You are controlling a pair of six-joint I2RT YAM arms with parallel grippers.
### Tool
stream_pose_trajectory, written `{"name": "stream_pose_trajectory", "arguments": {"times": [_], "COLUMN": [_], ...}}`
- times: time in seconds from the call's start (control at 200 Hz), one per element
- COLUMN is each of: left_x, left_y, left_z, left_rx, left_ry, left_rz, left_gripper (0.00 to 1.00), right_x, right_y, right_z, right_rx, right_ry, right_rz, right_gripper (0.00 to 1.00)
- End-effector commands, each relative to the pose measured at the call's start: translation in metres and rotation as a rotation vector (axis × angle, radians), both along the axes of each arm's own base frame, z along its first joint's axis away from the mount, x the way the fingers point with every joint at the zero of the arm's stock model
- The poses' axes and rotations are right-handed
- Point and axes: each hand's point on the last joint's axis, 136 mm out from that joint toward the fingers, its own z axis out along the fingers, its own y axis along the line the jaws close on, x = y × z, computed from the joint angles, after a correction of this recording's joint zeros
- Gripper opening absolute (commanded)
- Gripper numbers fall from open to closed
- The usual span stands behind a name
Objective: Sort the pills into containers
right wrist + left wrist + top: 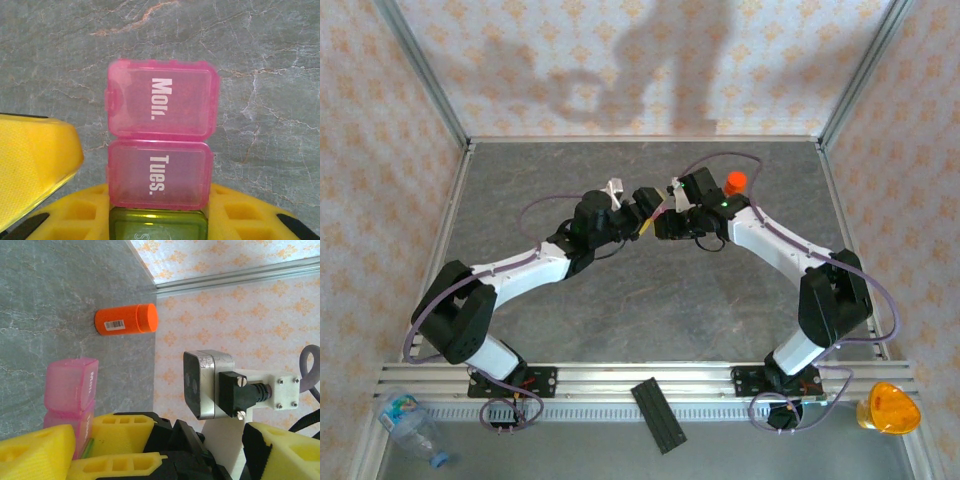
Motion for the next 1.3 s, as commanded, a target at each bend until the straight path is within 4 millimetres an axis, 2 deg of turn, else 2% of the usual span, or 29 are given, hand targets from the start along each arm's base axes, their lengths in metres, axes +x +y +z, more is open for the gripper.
{"name": "stream_pose_trajectory", "arguments": {"times": [0.0, 0.586, 0.836, 0.981, 1.106, 1.201, 1.291], "left_x": [0.004, 0.018, 0.016, 0.015, 0.016, 0.015, 0.010], "left_y": [-0.002, -0.017, -0.015, 0.004, 0.040, 0.068, 0.085], "left_z": [-0.003, 0.033, 0.061, 0.053, 0.032, 0.016, 0.002], "left_rx": [0.005, -0.037, -0.090, 0.005, 0.098, 0.153, 0.184], "left_ry": [-0.011, -0.072, -0.133, -0.127, -0.098, -0.072, -0.042], "left_rz": [0.014, -0.004, 0.008, 0.071, 0.164, 0.208, 0.226], "left_gripper": [0.85, 0.85, 0.85, 0.87, 0.90, 0.90, 0.90], "right_x": [0.003, 0.000, 0.000, -0.002, -0.009, -0.016, -0.024], "right_y": [-0.004, -0.005, -0.003, -0.005, -0.007, -0.010, -0.010], "right_z": [0.006, -0.004, -0.010, -0.012, -0.019, -0.031, -0.043], "right_rx": [0.006, 0.000, -0.004, -0.004, -0.009, -0.035, -0.051], "right_ry": [-0.026, -0.004, 0.007, 0.010, 0.026, 0.052, 0.075], "right_rz": [-0.020, -0.018, -0.016, -0.021, -0.009, 0.009, 0.031], "right_gripper": [0.29, 0.29, 0.27, 0.27, 0.28, 0.30, 0.30]}}
